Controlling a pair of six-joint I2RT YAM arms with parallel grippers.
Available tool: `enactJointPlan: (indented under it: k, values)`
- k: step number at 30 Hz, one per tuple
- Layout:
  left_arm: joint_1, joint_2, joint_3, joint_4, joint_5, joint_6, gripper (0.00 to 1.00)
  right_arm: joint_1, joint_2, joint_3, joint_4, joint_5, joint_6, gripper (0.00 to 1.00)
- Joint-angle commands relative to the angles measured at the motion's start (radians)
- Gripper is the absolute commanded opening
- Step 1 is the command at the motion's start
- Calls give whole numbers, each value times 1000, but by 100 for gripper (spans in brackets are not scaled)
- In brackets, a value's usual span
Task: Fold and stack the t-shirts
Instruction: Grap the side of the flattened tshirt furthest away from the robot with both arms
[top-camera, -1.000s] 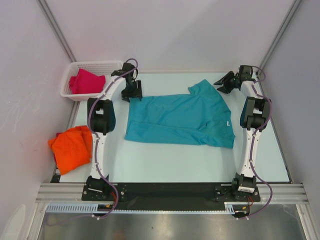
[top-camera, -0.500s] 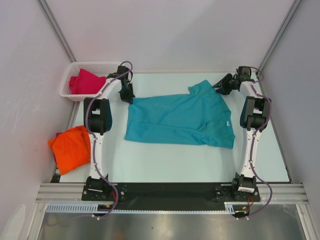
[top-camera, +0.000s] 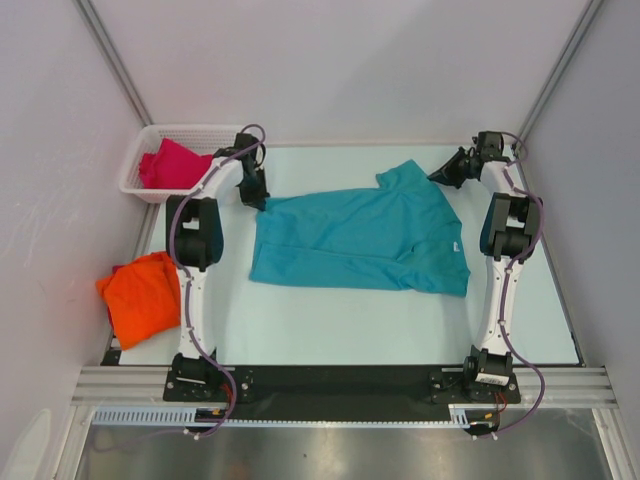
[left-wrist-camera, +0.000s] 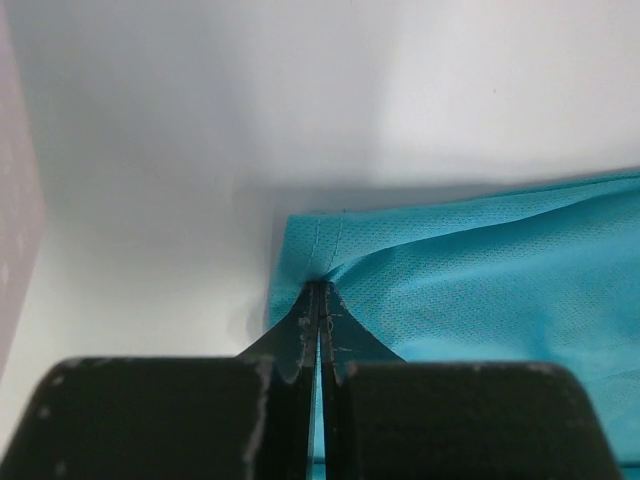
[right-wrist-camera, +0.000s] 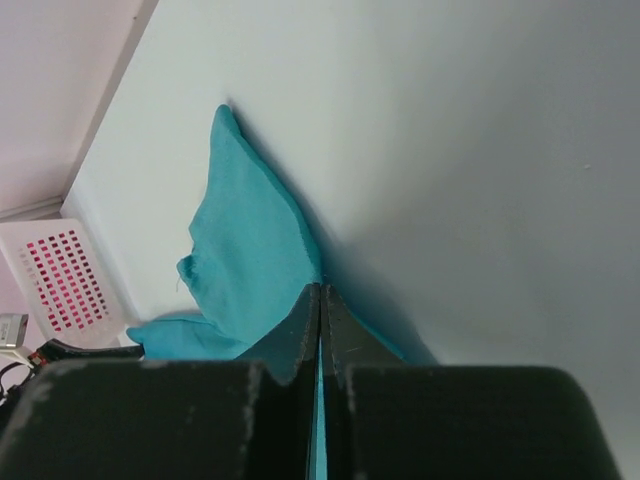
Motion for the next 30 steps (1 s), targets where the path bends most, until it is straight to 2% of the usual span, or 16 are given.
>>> enactJointPlan:
  k: [1, 13, 24, 27, 30]
  values:
    - [3, -80, 14, -47, -77, -19, 0, 7, -86, -19, 17, -4, -31, 0]
    - [-24, -61, 123, -85, -90, -12, 0, 17, -135, 20, 17, 16, -46, 0]
    - [-29, -84, 121, -92, -99, 0, 0, 37, -172, 33, 11, 19, -57, 0]
    - [-32, -101, 107, -90, -99, 0, 0, 43, -218, -8, 11, 30, -74, 0]
    - [-37, -126, 89, -87, -105, 1, 0, 45, -298, -117, 50, 48, -95, 0]
